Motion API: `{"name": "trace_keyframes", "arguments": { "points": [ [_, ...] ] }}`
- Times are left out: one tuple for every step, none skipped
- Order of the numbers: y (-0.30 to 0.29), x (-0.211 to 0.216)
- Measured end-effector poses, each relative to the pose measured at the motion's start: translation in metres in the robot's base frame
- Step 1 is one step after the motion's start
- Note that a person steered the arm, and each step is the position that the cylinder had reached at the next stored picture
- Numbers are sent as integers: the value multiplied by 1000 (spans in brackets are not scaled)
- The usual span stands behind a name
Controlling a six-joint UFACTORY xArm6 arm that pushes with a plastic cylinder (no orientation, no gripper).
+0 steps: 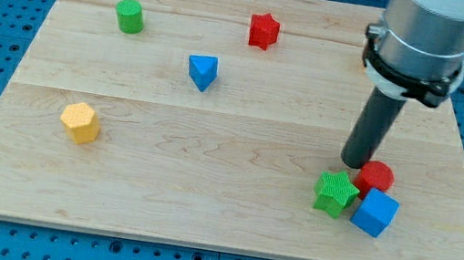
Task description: Push blue triangle closer to the green star
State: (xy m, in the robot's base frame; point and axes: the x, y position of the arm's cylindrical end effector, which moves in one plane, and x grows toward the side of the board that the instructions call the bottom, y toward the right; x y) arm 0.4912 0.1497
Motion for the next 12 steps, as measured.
{"name": "trace_keyframes", "arguments": {
  "points": [
    [-10,-5],
    [-38,-36],
    [-64,-62],
    [-88,-83],
    [-118,-93],
    [-136,-113],
    [-164,-141],
    [-189,-137],
    [-194,-118],
    [-220,-131],
    [-243,-135],
    [-250,-97]
  ]
}}
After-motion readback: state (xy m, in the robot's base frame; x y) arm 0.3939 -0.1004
